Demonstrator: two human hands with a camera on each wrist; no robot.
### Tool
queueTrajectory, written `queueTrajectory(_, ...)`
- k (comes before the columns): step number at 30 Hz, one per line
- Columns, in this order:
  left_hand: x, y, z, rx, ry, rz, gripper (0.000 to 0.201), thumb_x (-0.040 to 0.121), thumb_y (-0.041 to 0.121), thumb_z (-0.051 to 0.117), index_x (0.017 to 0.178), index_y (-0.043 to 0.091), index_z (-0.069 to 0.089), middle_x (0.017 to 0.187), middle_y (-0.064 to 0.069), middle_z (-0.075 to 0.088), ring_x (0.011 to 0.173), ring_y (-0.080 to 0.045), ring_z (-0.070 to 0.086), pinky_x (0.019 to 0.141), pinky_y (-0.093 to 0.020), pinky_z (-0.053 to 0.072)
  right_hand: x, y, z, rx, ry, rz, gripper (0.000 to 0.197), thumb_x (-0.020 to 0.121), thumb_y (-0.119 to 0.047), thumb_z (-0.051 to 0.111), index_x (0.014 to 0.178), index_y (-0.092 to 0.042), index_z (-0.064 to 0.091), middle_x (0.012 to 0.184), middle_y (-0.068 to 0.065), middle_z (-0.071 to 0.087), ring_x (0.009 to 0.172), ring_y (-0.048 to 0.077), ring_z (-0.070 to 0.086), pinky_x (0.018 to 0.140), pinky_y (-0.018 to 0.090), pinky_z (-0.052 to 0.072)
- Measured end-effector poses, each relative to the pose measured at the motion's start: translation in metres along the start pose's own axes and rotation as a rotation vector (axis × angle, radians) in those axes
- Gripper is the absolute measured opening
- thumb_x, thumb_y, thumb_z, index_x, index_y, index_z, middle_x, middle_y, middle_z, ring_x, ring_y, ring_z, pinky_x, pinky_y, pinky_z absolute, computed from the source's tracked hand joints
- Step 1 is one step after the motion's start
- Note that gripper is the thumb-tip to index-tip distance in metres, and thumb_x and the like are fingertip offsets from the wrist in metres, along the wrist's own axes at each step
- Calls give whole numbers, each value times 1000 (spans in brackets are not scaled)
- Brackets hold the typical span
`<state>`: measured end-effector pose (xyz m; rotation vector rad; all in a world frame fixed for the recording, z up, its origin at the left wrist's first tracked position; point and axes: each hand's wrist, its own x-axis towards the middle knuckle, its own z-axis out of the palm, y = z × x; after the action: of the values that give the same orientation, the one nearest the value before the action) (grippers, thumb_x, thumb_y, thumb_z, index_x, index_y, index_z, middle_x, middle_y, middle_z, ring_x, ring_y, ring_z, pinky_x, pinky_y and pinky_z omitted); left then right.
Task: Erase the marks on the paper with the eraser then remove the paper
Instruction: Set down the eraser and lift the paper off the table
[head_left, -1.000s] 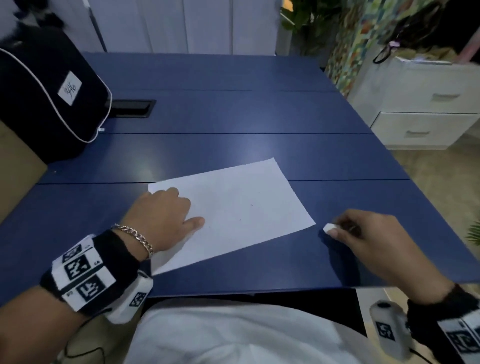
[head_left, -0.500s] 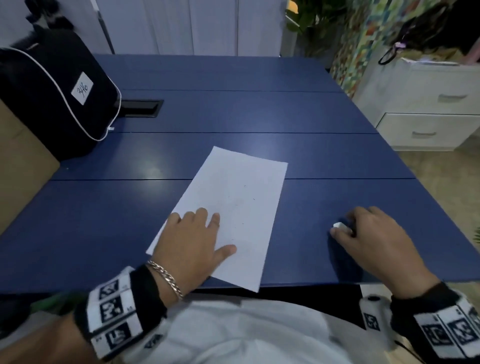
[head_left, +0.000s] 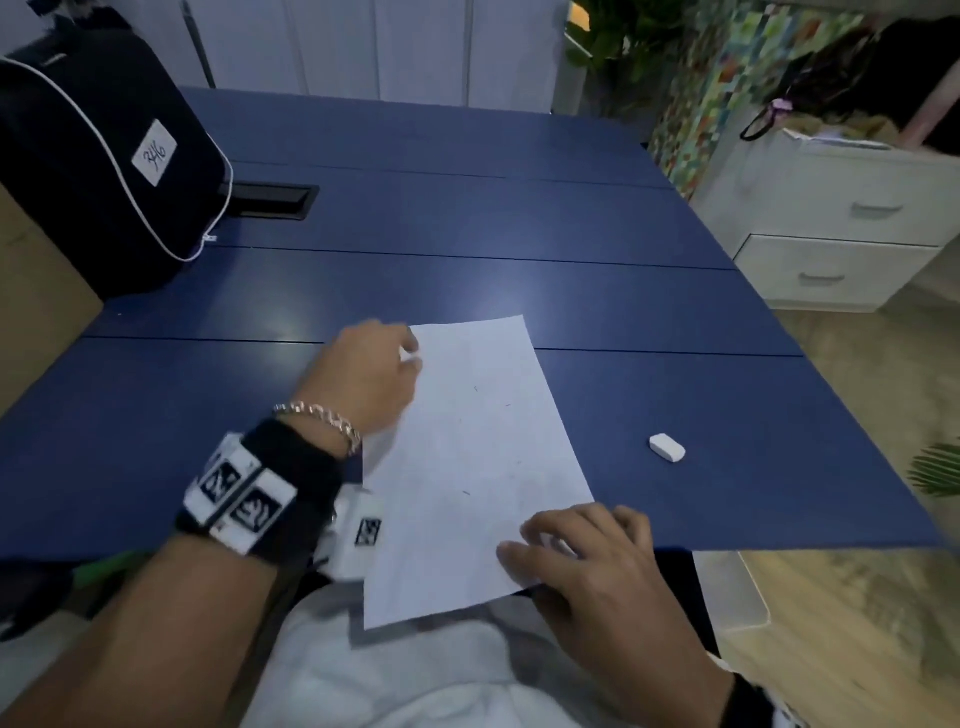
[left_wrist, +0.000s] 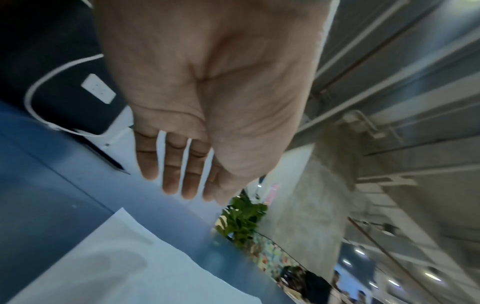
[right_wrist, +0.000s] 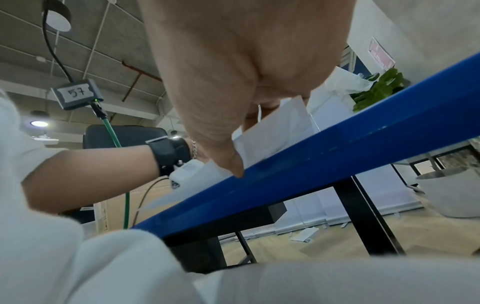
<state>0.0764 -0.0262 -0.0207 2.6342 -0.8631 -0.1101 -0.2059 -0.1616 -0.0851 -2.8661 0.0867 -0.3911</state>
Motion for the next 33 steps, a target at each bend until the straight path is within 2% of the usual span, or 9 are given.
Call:
queueTrajectory(4, 43, -19, -6, -78, 55, -17, 39, 98, 33, 63, 134, 19, 63, 134, -6, 62, 124, -29, 59, 105, -38, 45, -17, 3, -3, 62, 44, -38, 32, 83, -20, 79, 105, -43, 74, 96, -14, 54, 90, 10, 58, 89, 37, 34)
queueTrajectory(8, 64, -10, 6, 63, -245, -38, 64, 89, 45, 75, 142, 16, 54, 142, -8, 56, 126, -32, 57, 105, -40, 47, -35, 8, -7, 68, 25, -65, 32, 86, -23, 79, 111, -44, 76, 94, -14, 54, 88, 9, 58, 88, 37, 34)
queueTrajectory(15, 56, -1, 8, 171, -369, -111, 68, 75, 48, 85, 126, 20, 51, 120, -5, 60, 107, -34, 62, 97, -50, 53, -59, 14, -20, 14, 37, 4, 30, 85, -23, 74, 106, -44, 78, 95, -15, 54, 90, 10, 58, 88, 45, 40)
queueTrajectory(22, 25, -9, 14, 67, -309, -112, 46, 80, 38, 86, 113, 21, 59, 112, 0, 62, 97, -27, 60, 80, -33, 47, -70, 28, -23, 61, 81, 48, 39, 77, -13, 73, 102, -43, 80, 95, -18, 55, 92, 9, 60, 93, 43, 37)
queueTrajectory(25, 7, -14, 5, 0, -386, -158, 37, 74, 49, 83, 93, 22, 66, 100, 0, 70, 88, -26, 66, 83, -38, 55, -75, 35, -24, 114, 122, 50, 40, 76, -9, 76, 98, -41, 81, 97, -19, 56, 94, 8, 61, 96, 40, 33)
queueTrajectory(27, -7, -15, -6, -4, -424, -172, 41, 68, 59, 76, 84, 23, 65, 92, -1, 70, 82, -24, 64, 81, -37, 55, -78, 40, -28, 124, 168, 58, 36, 77, -10, 78, 97, -39, 83, 101, -16, 58, 98, 10, 61, 97, 44, 35)
queueTrajectory(30, -37, -17, -23, -84, -412, -186, 45, 67, 60, 70, 92, 23, 70, 97, 0, 74, 89, -27, 70, 89, -45, 57, -84, 53, -38, 144, 251, 102, 22, 84, -19, 79, 99, -34, 86, 122, -5, 64, 121, 26, 59, 100, 56, 41)
queueTrajectory(31, -50, -16, -26, -198, -429, -197, 42, 72, 54, 71, 98, 21, 72, 100, -4, 76, 92, -32, 72, 91, -49, 58, -86, 58, -43, 170, 265, 132, 18, 87, -22, 78, 100, -33, 86, 134, -2, 64, 132, 30, 54, 105, 58, 41)
queueTrajectory(33, -77, -16, -24, -574, -519, -249, 23, 92, 20, 70, 113, 10, 71, 107, -15, 78, 95, -40, 75, 86, -51, 61, -91, 70, -52, 287, 265, 226, 15, 90, -23, 79, 102, -30, 86, 155, -2, 54, 146, 29, 45, 116, 52, 40)
